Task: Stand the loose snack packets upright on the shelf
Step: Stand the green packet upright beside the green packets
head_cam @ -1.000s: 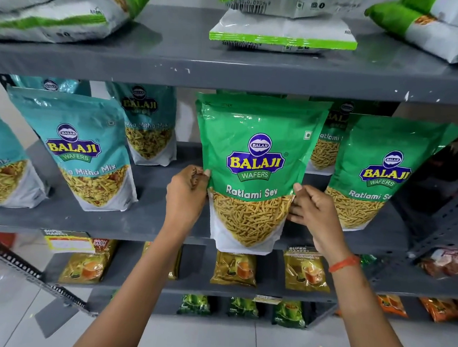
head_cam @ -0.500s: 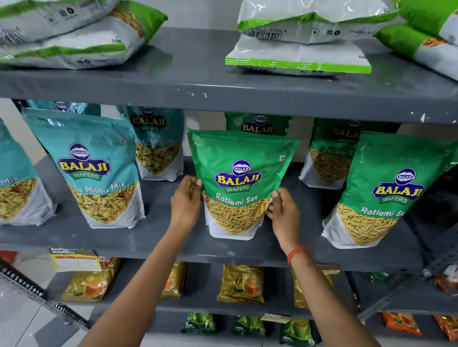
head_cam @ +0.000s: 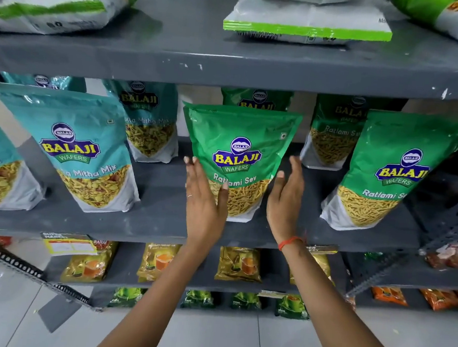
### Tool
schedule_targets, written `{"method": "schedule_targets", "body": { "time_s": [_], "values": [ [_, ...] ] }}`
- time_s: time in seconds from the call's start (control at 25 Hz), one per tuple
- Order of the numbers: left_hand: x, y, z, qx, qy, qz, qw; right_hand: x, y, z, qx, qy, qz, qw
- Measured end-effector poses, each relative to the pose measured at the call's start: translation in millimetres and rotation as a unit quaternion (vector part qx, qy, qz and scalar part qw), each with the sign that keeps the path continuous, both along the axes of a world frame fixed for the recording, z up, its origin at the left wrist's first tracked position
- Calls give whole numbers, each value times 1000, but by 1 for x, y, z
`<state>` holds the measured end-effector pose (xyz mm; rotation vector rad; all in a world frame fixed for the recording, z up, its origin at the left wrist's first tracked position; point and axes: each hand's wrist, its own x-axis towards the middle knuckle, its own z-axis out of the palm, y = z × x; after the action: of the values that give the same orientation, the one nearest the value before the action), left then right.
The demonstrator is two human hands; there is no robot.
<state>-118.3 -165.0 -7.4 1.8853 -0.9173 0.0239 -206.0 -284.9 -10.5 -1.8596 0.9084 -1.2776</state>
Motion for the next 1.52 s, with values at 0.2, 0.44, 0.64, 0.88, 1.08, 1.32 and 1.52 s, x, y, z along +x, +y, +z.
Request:
{"method": "schedule_targets", "body": {
  "time_s": [0.2,0.44,0.64,0.88,1.08,1.32,1.52],
  "values": [
    [-58,-32,6,-66,-191,-41,978,-28,-11,22,-228,-38,-5,973],
    [-124,-101,-15,-48,-76,-100,991,-111,-57,11,-291,-58,-49,954],
    [-153,-155,-47,135,92,-156,974,-175,-115,-28,-9,-116,-104,988],
    [-153,-177,-61,118,224,-175,952,-201,-154,-55,242,-103,63,963],
    [-152,-179,-64,107,240,-176,949,-204,-157,-58,250,-90,66,962],
    [-151,-179,-63,114,240,-194,944,-205,-157,-58,246,-91,50,964],
    [-152,-179,-59,129,238,-195,943,-207,-156,-55,239,-96,43,965]
  ]
}}
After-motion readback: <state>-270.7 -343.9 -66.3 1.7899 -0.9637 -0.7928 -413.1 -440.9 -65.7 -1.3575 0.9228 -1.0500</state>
